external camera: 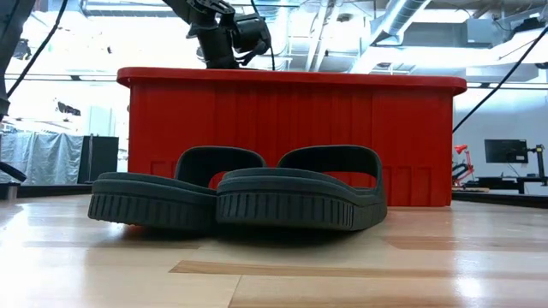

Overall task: Pick and place slides into bin
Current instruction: Put the black slide into the red container

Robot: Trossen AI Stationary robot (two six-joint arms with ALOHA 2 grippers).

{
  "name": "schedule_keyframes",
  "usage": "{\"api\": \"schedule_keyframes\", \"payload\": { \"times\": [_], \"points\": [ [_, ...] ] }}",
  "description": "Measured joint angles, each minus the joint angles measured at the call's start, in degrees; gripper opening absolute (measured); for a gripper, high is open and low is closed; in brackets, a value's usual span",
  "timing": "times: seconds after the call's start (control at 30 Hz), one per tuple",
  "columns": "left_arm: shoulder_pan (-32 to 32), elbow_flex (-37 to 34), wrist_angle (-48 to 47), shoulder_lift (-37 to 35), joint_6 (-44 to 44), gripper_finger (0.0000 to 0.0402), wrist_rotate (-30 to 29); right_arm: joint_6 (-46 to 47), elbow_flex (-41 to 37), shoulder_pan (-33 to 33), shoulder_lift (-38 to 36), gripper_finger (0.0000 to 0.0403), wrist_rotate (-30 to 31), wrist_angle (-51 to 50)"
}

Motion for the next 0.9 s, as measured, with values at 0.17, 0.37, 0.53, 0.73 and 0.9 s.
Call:
{"api": "schedule_keyframes", "payload": {
  "times": [0.17, 0.37, 0.53, 0.73, 0.9],
  "points": [
    [0.37, 0.00, -1.38, 0.00, 0.00, 0.0000, 1.29, 0.07, 0.00, 0.00, 0.00, 0.0218, -0.01, 0.02],
    [1.29, 0.00, -1.87, 0.01, 0.00, 0.0000, 2.63, 0.07, 0.00, 0.00, 0.00, 0.0218, -0.01, 0.07],
    [1.89, -0.08, -3.03, 1.13, 0.31, 0.0000, 4.03, 0.07, 0.00, 0.00, 0.02, 0.0218, -0.01, 0.07],
    [1.88, -0.11, -1.99, 3.39, 0.26, 0.0001, 4.31, 0.07, 0.00, -0.02, 0.02, 0.0218, -0.01, 0.04],
    [1.86, -0.11, -1.94, 3.79, -0.18, 0.0016, 4.49, 0.05, 0.00, 0.00, 0.02, 0.0218, -0.03, -0.09]
  ]
}}
